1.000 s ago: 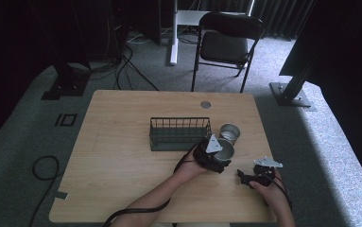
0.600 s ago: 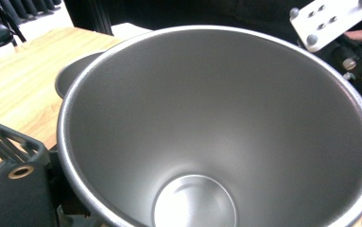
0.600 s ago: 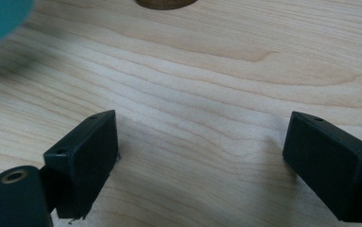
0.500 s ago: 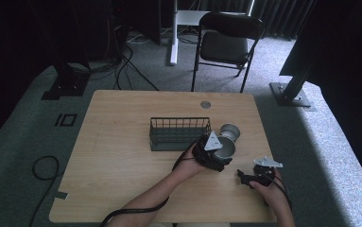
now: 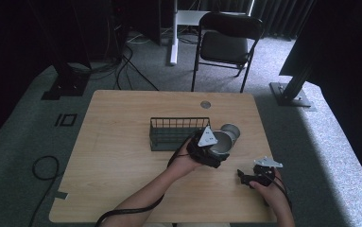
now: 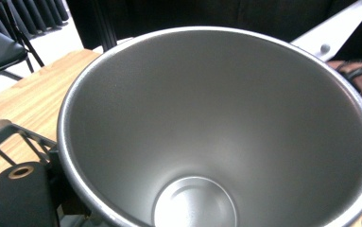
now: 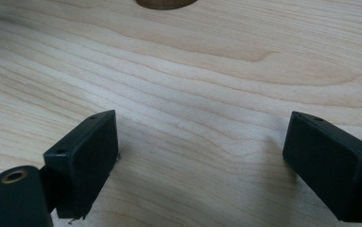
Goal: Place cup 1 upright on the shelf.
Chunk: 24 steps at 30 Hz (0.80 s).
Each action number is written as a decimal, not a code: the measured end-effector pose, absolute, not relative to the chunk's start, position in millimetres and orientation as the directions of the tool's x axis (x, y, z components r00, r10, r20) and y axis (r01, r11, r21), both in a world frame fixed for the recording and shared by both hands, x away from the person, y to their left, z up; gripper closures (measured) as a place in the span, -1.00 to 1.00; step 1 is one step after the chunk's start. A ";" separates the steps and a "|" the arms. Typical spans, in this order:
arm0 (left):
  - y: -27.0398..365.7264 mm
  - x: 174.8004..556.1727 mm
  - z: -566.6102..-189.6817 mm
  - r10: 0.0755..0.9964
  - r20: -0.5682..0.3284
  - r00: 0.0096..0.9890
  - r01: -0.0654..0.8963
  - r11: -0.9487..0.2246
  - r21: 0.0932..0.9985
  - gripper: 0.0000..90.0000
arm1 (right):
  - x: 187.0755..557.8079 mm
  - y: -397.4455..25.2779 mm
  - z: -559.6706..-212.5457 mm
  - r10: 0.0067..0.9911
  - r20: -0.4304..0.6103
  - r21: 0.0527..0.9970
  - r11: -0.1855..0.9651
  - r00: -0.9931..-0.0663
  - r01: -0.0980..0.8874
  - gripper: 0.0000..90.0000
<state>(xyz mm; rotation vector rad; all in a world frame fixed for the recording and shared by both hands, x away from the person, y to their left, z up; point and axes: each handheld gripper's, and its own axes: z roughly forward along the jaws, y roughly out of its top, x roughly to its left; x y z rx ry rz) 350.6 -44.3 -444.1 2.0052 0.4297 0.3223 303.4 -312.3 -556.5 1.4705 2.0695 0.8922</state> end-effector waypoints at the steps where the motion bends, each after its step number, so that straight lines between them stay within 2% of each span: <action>1: -41.9 350.8 -440.6 0.437 0.047 0.898 0.156 -0.417 0.895 -0.66 | 303.4 -312.3 -556.5 0.943 0.010 0.723 0.223 -0.333 0.654 -0.76; 12: -30.5 351.5 -423.4 0.466 0.064 0.883 0.144 -0.399 0.906 -0.66 | 303.4 -312.3 -556.5 0.943 0.009 0.723 0.223 -0.333 0.654 -0.76; 24: -6.2 359.5 -403.8 0.543 0.080 0.836 0.148 -0.364 0.920 -0.66 | 303.4 -312.3 -556.5 0.943 0.009 0.723 0.224 -0.333 0.654 -0.76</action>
